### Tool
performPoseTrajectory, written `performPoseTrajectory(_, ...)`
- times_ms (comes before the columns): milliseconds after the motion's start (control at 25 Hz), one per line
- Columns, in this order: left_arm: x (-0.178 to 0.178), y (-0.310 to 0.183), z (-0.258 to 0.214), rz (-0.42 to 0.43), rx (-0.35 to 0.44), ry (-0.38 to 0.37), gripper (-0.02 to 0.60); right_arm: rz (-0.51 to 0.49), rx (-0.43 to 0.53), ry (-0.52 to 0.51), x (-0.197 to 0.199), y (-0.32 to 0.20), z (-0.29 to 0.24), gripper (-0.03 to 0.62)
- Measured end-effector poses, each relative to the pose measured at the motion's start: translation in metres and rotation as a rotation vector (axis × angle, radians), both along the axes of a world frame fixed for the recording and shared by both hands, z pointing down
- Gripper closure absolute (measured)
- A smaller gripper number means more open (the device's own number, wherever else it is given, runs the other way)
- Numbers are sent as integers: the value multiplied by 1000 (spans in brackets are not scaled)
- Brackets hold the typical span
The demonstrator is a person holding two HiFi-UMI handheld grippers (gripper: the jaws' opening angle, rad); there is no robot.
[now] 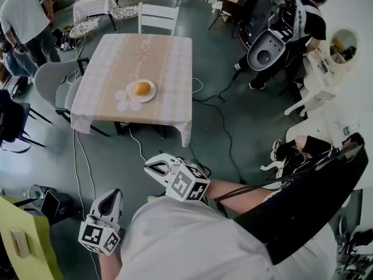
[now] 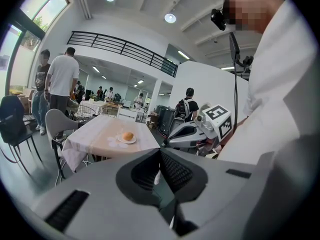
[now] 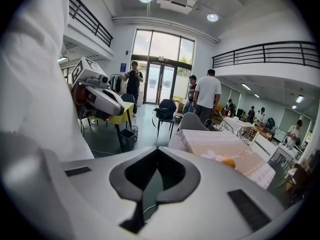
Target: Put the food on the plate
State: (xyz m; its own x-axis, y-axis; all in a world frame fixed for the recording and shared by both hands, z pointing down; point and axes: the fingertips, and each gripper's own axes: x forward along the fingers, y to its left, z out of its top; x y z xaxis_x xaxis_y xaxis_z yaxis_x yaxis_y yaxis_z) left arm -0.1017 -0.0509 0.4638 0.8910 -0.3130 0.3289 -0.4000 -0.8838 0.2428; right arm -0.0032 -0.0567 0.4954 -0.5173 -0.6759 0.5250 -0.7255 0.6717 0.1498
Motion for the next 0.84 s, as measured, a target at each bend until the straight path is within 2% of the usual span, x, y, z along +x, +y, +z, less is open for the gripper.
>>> performPoseTrajectory(600, -13, -4, 1, -28, -19, 5, 572, -24, -5, 10, -11, -8, -3, 582)
performPoseTrajectory(840, -18, -22, 1, -65, -20, 0, 572, -59, -4, 11, -16, -28, -2, 582)
